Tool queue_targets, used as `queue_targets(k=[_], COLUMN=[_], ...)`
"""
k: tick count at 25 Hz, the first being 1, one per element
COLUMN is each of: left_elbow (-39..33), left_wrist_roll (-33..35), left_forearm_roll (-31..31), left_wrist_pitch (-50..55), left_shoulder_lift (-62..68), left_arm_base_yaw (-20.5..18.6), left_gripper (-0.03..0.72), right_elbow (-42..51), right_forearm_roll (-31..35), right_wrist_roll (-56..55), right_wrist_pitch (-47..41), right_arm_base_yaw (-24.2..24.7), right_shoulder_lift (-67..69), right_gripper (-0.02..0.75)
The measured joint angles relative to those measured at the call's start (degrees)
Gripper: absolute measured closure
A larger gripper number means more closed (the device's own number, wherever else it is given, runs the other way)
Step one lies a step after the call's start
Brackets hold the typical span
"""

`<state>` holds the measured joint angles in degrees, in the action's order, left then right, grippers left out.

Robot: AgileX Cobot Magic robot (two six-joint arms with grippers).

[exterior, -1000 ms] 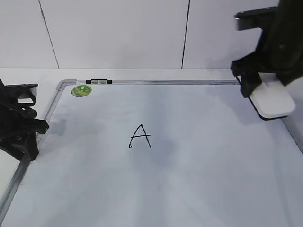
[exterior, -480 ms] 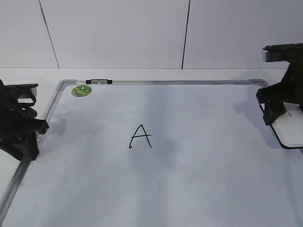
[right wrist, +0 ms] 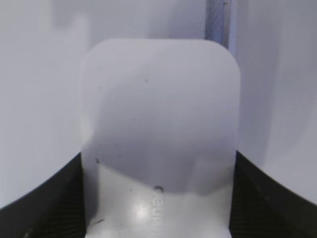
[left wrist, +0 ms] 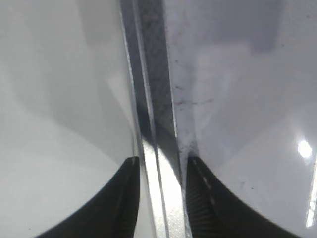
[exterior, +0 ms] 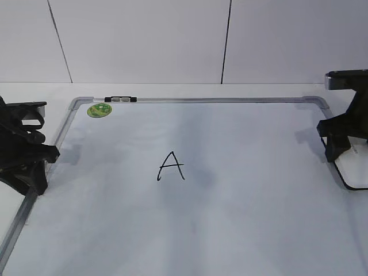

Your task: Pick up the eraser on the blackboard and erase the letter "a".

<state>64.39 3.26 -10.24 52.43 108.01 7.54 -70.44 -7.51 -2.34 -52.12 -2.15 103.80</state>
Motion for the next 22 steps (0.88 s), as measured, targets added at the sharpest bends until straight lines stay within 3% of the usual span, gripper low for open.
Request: queue_targets(k=[22], left_elbow=[0.00], left_wrist_roll=[0.00], left_forearm_roll=[0.00], left_wrist_pitch=[0.00], left_shoulder_lift=[0.00], left_arm_base_yaw=[0.00], left_gripper=[0.451], right_elbow=[0.10], right_forearm_roll=[-3.63], right_wrist_roll=[-0.71], right_wrist_pitch=[1.88], right_arm_base_yaw=[0.00], right_shoulder_lift=[3.39], right_gripper=[0.195])
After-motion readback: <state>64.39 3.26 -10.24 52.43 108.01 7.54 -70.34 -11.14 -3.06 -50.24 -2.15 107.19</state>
